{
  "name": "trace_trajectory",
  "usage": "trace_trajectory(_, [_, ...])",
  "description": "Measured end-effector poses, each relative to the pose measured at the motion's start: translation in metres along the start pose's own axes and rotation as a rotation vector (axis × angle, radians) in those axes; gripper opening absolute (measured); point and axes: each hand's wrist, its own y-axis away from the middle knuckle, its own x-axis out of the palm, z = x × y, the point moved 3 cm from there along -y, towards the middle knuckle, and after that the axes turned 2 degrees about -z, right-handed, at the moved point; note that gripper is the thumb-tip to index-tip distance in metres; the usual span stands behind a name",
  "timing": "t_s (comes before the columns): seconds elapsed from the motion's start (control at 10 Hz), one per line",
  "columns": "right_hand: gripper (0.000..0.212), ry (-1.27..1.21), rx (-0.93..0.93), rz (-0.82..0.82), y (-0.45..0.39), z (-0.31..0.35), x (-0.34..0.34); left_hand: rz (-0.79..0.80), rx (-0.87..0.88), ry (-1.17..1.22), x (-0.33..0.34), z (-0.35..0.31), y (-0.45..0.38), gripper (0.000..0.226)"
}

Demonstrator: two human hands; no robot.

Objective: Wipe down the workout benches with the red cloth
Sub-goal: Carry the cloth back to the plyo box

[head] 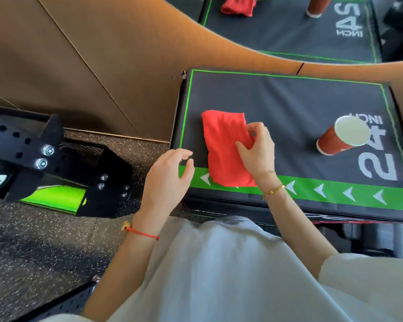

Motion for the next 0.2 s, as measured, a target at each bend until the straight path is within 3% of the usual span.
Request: trace_trajectory(0.2, [0.039, 0.162, 0.044, -0.027, 0.0081, -0.0058, -0.0036, 0.041, 0.034, -0.003, -0.0052, 0.0096, -0.0100, 0.022])
